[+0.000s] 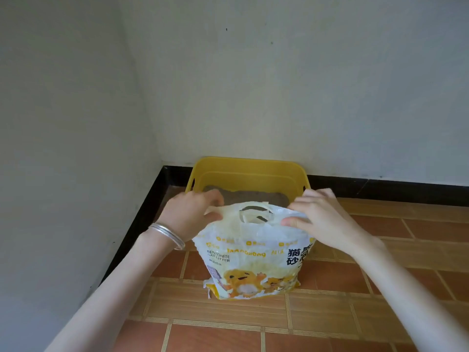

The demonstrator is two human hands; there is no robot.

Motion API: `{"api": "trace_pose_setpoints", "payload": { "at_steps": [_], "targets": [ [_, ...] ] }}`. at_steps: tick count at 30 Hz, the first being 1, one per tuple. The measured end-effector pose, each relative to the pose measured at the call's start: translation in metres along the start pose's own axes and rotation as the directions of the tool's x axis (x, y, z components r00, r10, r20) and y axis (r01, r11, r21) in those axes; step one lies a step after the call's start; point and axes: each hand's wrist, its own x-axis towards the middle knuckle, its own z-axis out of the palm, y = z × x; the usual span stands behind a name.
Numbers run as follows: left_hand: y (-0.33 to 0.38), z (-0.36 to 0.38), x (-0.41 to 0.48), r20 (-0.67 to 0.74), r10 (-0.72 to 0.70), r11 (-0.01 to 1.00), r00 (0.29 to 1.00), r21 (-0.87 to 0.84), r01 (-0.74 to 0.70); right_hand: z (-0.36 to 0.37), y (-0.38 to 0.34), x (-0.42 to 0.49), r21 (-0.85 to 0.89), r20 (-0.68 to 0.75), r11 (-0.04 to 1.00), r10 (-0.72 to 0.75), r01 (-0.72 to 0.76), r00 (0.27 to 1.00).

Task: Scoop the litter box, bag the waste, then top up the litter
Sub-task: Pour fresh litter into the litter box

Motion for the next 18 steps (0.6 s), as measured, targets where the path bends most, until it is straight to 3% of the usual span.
{"api": "trace_pose_setpoints", "payload": {
  "at_steps": [6,10,14,18],
  "targets": [
    [-0.005,-0.005,-0.01,-0.009,-0.041,0.983,0.999,-0.177,0.039,-0.008,0.003,-0.008,0.25,0.107,0.96,0.105,-0.129,0.989],
    [-0.007,0.007,-0.001,0.137,-0.126,0.946,0.983,-0.282,0.161,0.008,0.009,0.003,0.333,0.261,0.913,0.152,-0.237,0.953],
    [-0.002,-0.02,-0.004,0.272,-0.146,0.922,0.951,-0.312,0.231,-0.021,0.006,0.005,0.412,0.375,0.854,0.159,-0.318,0.913],
    [0.009,-0.067,-0.005,0.373,-0.171,0.908,0.912,-0.299,0.293,-0.067,-0.01,0.011,0.348,0.478,0.876,0.14,-0.333,0.867]
  ]
}}
